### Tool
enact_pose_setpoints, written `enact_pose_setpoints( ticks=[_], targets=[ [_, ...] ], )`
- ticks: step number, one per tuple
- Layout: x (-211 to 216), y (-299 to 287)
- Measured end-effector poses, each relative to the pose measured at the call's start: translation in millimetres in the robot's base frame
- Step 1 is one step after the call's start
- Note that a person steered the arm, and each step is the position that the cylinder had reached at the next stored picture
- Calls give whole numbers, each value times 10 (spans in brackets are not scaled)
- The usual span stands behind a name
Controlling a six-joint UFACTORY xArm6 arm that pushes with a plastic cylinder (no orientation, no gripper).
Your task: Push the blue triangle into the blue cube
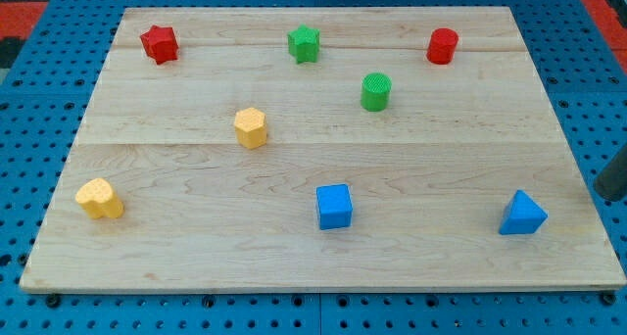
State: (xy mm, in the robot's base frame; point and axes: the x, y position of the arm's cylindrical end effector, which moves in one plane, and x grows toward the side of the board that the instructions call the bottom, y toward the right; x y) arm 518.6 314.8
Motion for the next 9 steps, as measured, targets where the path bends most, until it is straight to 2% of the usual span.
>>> enact_pose_setpoints(
  ticks=[3, 4, 5, 6, 7, 8, 9],
  targets=[
    [0, -44],
    [25, -193],
    [256, -572],
    [352, -714],
    [172, -1738],
    [124, -2341],
    [123, -2682]
  ],
)
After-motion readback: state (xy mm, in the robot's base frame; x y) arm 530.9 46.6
